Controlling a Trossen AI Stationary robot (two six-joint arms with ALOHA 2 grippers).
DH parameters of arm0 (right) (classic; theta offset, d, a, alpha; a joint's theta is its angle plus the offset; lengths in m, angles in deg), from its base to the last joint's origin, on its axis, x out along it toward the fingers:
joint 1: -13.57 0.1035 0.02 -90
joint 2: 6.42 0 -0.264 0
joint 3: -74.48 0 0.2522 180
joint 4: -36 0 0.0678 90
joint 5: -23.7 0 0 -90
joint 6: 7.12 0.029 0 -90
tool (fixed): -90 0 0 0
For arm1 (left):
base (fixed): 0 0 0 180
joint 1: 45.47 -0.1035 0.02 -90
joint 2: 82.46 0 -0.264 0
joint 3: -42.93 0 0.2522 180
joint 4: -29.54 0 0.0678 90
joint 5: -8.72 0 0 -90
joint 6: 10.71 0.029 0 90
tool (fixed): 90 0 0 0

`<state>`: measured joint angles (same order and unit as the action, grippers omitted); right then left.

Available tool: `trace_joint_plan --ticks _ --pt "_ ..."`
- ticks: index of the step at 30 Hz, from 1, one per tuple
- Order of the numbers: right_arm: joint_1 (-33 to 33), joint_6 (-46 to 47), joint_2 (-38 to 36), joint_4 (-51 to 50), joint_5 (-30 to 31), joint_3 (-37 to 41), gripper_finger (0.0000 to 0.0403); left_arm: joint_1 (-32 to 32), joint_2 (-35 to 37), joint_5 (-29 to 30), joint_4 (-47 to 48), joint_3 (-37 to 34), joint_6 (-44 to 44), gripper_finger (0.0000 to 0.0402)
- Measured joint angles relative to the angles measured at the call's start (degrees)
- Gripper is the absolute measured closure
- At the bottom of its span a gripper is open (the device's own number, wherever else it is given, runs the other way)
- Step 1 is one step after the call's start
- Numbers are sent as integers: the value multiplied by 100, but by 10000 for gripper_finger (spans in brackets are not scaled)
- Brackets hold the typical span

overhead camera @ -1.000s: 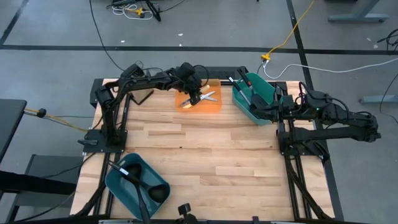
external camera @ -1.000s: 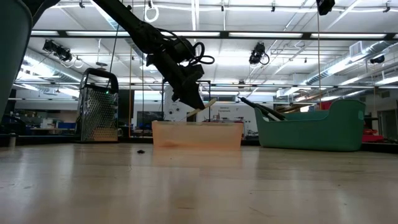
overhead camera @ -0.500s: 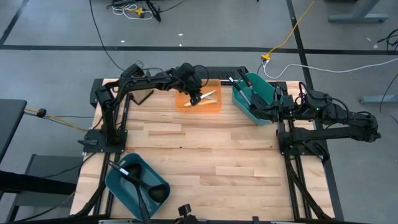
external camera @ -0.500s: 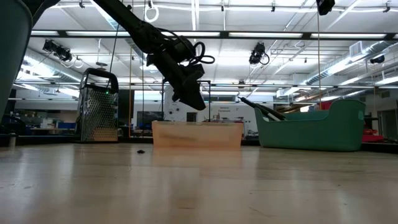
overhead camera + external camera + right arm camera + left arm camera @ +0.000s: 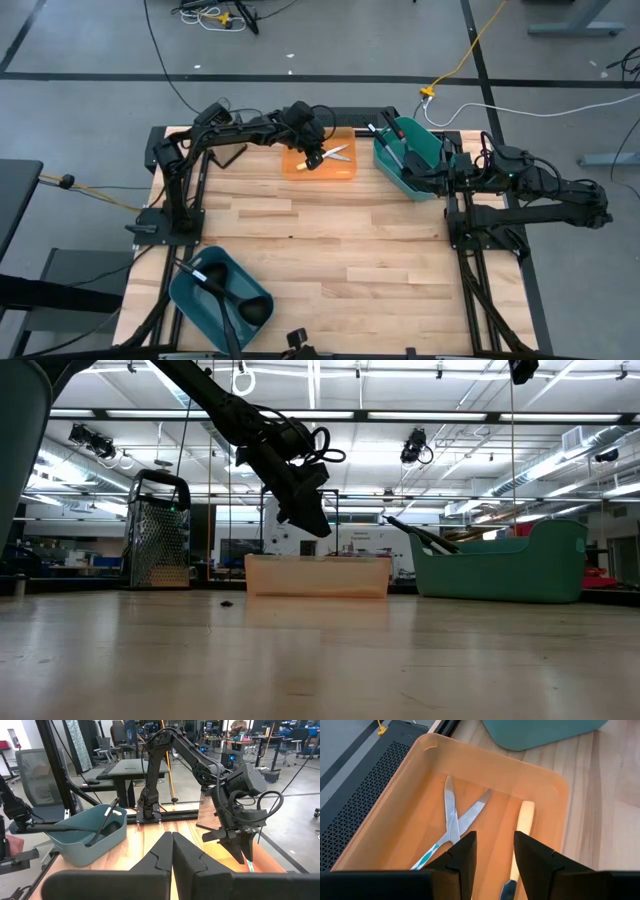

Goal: Pick & Place Kitchen Items
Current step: Return to Home Position

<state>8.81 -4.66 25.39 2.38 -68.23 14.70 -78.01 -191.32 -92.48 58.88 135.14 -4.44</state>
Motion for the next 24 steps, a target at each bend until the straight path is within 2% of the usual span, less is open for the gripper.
trace_joint_plan --ticks 8,16,24 --pt "0 0 0 2 0 0 395 0 11 -21 6 0 -88 265" --pt "0 0 0 2 0 0 395 119 449 -5 0 0 -287 268" --pt "0 -2 -2 1 0 0 395 481 1033 -1 2 2 -415 319"
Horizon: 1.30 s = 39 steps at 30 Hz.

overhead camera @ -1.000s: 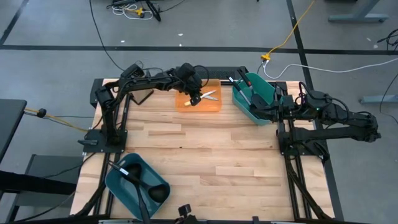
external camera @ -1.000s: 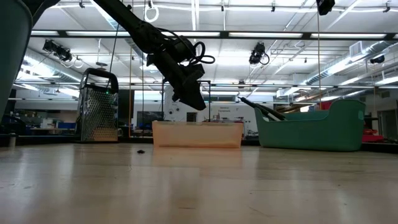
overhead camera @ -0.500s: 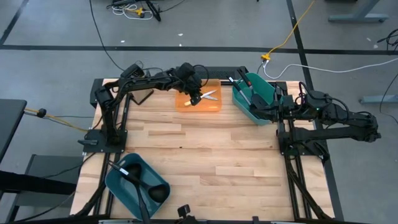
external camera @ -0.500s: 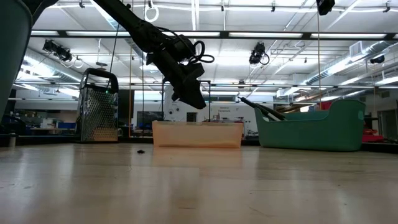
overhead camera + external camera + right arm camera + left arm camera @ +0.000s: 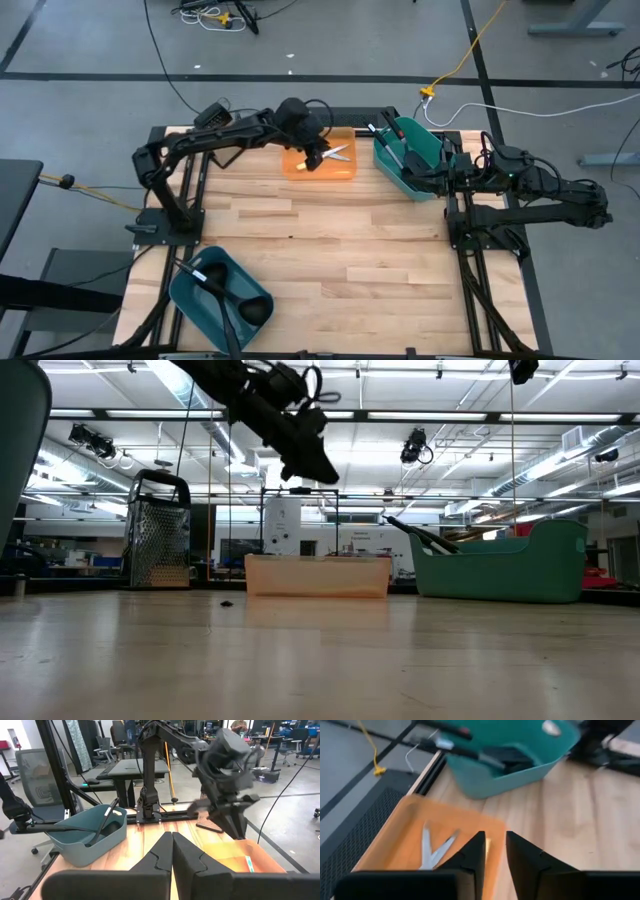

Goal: Pick & Place Kitchen Items
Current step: Return to Home Position

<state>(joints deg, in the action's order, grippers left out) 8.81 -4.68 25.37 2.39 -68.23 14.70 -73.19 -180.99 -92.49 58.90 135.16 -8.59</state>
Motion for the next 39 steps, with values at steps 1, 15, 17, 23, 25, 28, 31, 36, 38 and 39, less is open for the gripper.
trace_joint_plan --ticks 1,15,17,23,25,28,31,36,38,39 --pt "0 0 0 1 0 0 395 52 77 1 -1 0 5 326" --pt "0 2 0 11 0 0 386 663 881 5 -238 0 1 396" --pt "-2 2 5 10 0 0 386 729 987 6 -306 0 -16 397" --pt "0 2 13 8 0 0 385 1035 1256 285 -314 0 -562 394" --pt "-1 2 13 10 0 0 385 1182 1392 336 -310 0 -620 397" --pt "-2 2 13 9 -2 0 385 1463 1563 410 -309 0 -580 397" --pt "-2 2 15 10 0 0 385 1728 1773 412 -286 0 -555 397" --pt "-2 2 15 8 0 0 385 2127 2042 493 -133 0 -360 398" --pt "-1 2 15 8 0 0 385 2264 2100 659 -42 0 -351 399" --pt "-2 2 15 8 0 0 385 2326 2143 755 23 0 -317 399"
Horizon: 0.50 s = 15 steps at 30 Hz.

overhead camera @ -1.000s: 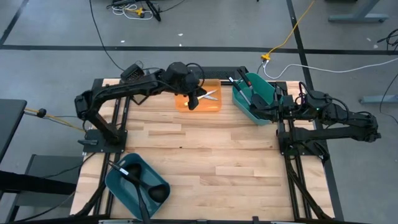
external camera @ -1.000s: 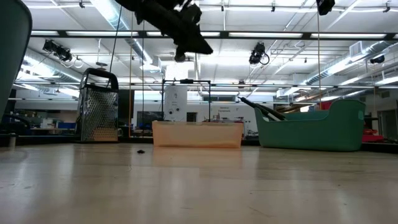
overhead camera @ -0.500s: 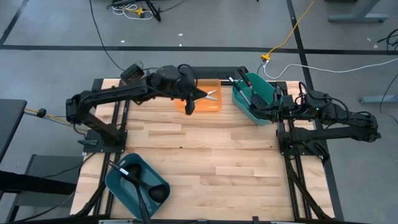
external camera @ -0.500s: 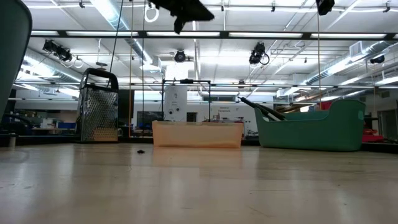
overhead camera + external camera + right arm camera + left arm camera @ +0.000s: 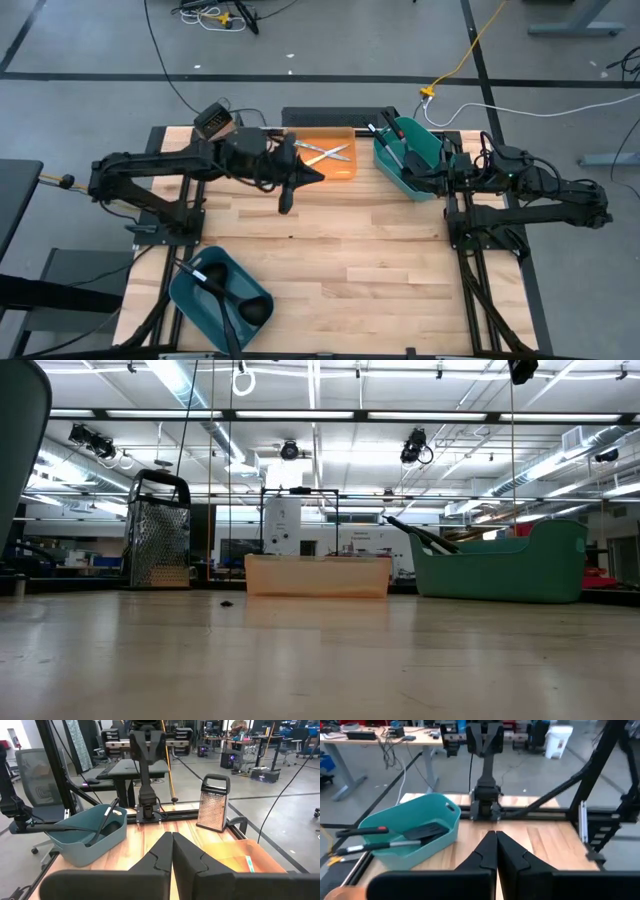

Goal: Pick & Place Kitchen Items
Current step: Return to Home Position

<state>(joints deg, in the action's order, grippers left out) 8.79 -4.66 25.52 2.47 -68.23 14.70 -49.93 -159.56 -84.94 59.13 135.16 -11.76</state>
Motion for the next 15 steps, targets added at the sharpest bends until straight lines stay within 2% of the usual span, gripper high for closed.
trace_joint_plan --ticks 3,6,10,15 --pt "0 0 0 1 0 0 385 180 51 273 184 4 155 400" --pt "0 0 2 -2 0 0 385 370 134 294 227 -193 292 400" --pt "2 0 4 -4 0 0 385 591 628 268 -363 -999 297 400" --pt "2 0 15 20 -1 0 385 617 1376 143 -1270 -2344 118 400"
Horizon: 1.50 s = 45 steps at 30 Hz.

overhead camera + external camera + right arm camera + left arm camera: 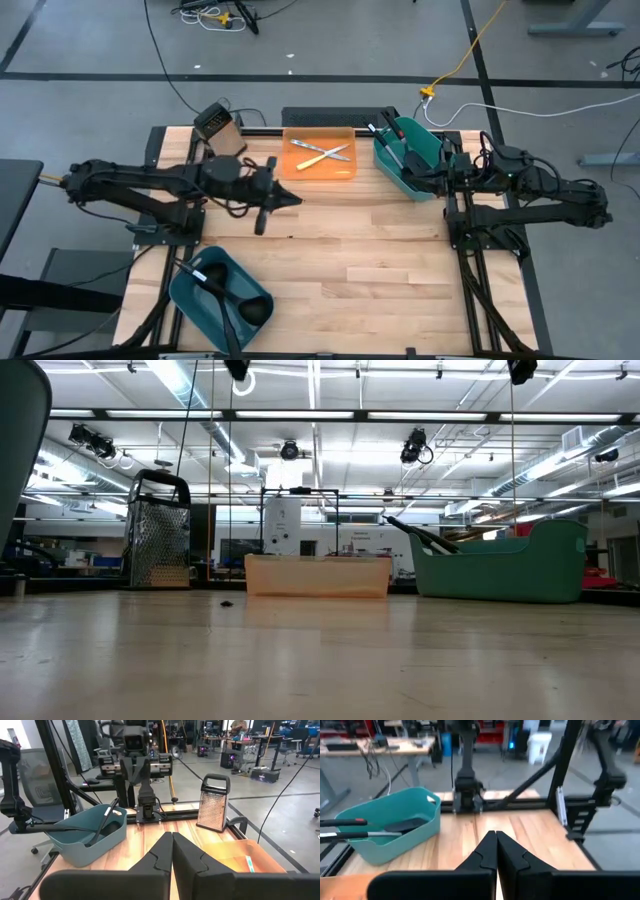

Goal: Pick & Place Kitchen Items
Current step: Return to Home Position

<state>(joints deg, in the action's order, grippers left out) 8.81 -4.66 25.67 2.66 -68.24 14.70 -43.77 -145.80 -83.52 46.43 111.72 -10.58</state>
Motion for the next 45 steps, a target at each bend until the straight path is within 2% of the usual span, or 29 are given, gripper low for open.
trace_joint_plan --ticks 8,15,23,32,38,45 --pt "0 0 48 15 1 0 385 1 1413 -196 -1510 -2084 -131 401" --pt "-1 0 92 19 0 0 385 23 2642 -204 -2101 -3472 -321 401" --pt "-1 0 125 17 0 0 385 314 3874 -131 -2408 -4680 -431 401" --pt "-1 0 122 20 0 0 385 711 4697 140 -2479 -5251 -297 401" --pt "-2 0 122 20 0 0 385 807 5052 95 -2448 -5456 -265 401" --pt "-1 0 122 20 0 0 385 810 5548 -166 -1984 -5456 -11 401"
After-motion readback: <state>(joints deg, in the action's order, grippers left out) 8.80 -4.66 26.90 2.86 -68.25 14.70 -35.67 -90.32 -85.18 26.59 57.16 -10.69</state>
